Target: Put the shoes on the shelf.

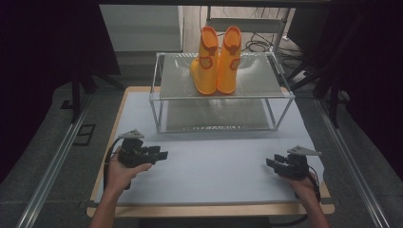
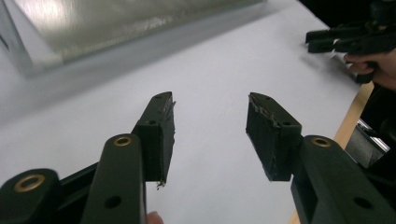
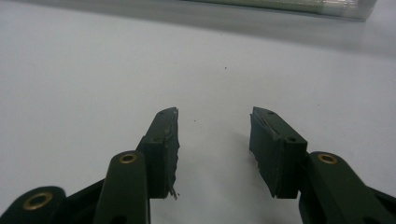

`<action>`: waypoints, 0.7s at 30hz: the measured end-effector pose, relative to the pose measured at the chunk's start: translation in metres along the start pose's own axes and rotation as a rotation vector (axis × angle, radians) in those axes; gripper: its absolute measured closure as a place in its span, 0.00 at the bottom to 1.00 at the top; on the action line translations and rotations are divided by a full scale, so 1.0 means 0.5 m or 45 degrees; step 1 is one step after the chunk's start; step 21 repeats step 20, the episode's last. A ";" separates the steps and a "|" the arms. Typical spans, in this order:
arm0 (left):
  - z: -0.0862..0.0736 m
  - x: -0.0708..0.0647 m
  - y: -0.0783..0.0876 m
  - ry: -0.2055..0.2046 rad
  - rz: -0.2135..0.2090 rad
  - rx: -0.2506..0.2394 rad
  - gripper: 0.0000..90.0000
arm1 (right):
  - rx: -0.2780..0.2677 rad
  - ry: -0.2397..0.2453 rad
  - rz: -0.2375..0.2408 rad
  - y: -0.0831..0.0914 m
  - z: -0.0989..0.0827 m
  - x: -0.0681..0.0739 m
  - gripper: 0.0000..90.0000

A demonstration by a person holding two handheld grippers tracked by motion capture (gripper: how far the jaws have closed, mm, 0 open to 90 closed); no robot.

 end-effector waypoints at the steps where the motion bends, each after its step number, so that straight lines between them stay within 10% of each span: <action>1: -0.008 0.004 -0.004 0.007 0.002 0.004 0.57 | -0.001 0.002 -0.001 -0.001 0.000 0.000 0.58; 21: -0.024 0.021 -0.009 0.066 0.035 -0.021 0.54 | -0.016 0.040 -0.001 0.000 0.007 0.010 0.56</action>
Point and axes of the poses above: each handheld gripper's, and its own axes: y roughly backward along the jaws, z roughly out of its top, x roughly to its left, the point moved 2 cm from there along -y, roughly forward along the jaws, and after that the axes turned 7 degrees about z, right-handed, at the moved point
